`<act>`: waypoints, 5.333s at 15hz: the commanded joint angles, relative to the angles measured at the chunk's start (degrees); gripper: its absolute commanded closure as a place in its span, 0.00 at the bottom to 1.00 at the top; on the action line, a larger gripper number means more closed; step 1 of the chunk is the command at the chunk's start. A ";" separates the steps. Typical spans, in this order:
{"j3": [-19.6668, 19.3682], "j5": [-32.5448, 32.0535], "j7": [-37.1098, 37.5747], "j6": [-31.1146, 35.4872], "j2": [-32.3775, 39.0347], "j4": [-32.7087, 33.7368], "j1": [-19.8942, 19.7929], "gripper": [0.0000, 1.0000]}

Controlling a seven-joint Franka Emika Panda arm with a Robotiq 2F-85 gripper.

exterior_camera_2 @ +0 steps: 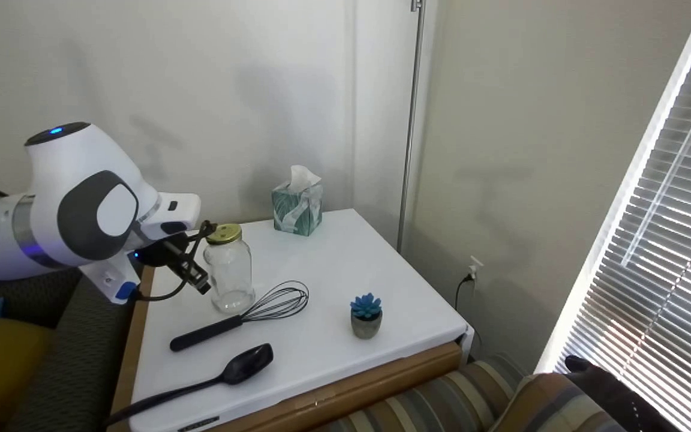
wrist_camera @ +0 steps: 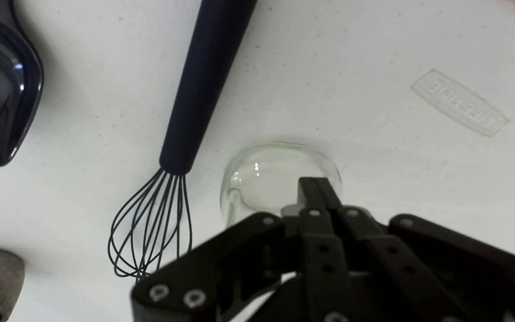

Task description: Move the glass bottle forward

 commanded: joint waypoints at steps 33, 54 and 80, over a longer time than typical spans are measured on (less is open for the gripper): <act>-0.70 31.51 -23.67 -4.24 16.90 23.08 -3.18 1.00; -0.93 30.29 -22.35 -10.82 23.71 36.59 -7.65 1.00; 0.82 29.96 -18.78 -16.00 2.83 15.04 -1.18 1.00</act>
